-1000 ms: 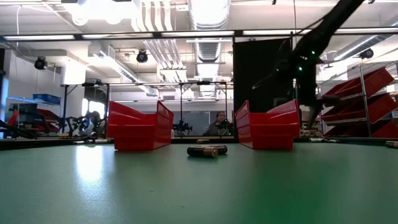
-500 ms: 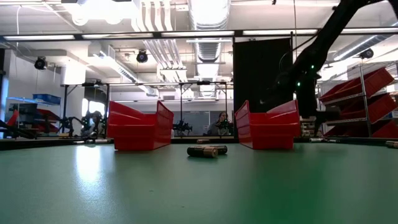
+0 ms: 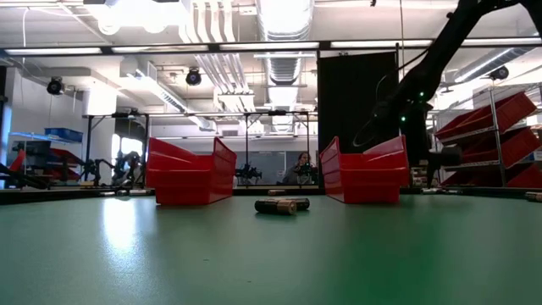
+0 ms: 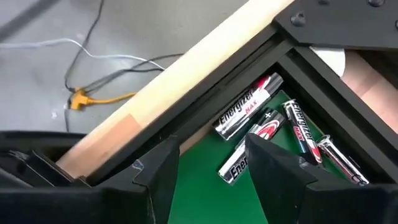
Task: Sort batteries
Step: Put the silver battery into the right red bin
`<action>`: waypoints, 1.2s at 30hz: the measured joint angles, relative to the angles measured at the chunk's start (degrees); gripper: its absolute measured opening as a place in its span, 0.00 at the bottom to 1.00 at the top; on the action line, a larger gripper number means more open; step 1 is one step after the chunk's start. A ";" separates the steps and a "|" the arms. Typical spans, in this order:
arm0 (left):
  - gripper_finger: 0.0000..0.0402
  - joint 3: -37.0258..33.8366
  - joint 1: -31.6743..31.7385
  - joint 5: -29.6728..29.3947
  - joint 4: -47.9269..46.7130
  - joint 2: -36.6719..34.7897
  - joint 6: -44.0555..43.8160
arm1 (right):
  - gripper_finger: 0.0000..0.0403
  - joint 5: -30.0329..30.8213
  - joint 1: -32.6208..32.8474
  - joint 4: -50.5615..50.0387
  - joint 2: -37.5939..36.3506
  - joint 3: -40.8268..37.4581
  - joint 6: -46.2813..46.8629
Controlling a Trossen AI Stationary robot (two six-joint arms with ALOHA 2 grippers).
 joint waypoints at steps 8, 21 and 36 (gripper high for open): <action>0.45 0.00 0.01 0.01 0.38 0.00 -0.35 | 0.44 0.73 2.22 -1.31 -3.00 -0.95 1.25; 0.45 0.00 -0.01 0.05 0.64 0.00 -1.29 | 0.43 5.99 3.70 -0.99 -1.16 -2.61 7.84; 0.45 0.00 -0.01 0.07 0.59 0.00 -1.29 | 0.40 7.63 4.88 -3.19 0.53 -1.86 8.96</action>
